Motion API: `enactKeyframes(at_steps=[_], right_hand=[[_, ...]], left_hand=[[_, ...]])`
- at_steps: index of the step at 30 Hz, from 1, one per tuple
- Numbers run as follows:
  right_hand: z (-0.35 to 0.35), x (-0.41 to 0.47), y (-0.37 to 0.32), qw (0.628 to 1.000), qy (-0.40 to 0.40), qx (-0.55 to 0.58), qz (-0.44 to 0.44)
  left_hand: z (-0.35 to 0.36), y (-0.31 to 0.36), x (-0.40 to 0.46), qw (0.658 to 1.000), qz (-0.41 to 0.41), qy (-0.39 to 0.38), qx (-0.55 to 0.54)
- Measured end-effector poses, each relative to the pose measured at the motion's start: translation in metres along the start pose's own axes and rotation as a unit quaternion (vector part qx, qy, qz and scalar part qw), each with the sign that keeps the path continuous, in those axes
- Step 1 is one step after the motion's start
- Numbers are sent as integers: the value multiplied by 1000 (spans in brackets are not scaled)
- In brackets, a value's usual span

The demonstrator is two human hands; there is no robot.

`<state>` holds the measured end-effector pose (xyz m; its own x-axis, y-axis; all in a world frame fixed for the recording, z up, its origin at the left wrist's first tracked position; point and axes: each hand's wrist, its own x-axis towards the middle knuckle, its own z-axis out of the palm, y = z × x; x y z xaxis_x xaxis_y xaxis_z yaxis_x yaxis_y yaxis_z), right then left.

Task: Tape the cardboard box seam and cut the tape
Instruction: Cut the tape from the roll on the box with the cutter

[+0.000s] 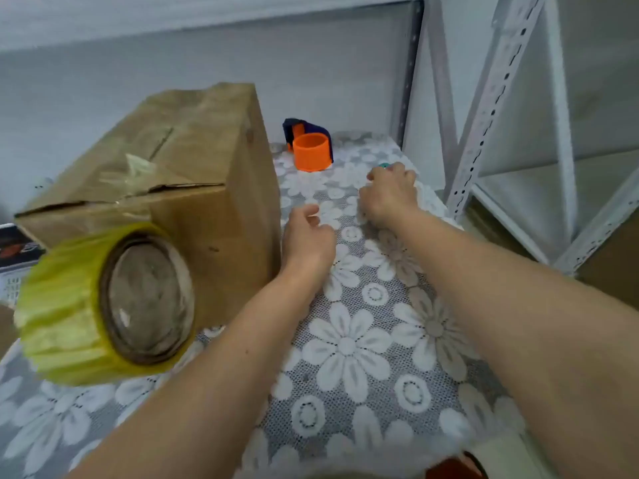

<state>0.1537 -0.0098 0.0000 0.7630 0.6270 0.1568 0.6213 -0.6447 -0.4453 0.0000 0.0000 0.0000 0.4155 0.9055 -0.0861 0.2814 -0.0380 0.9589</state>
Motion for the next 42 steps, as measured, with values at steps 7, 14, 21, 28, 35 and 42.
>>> enactKeyframes(at_steps=[7, 14, 21, 28, 35, 42], right_hand=[[20, 34, 4, 997, 7, -74, -27], [7, 18, 11, 994, 56, -36, -84], [-23, -65, -6, 962, 29, 270, 30], [-36, -166, -30, 955, 102, 264, -83], [-66, -210, -32, 864, 23, 498, 66], [-67, -233, -37, 746, -109, 655, 50]], left_hand=[[5, 6, 8, 999, 16, 29, -5], [1, 8, -1, 999, -26, -13, -25], [-8, 25, -35, 972, -121, -122, -159], [-27, 35, -74, 950, -107, -109, -273], [-57, 16, -109, 930, -87, -125, -334], [-69, 17, -140, 960, -37, -62, -269]])
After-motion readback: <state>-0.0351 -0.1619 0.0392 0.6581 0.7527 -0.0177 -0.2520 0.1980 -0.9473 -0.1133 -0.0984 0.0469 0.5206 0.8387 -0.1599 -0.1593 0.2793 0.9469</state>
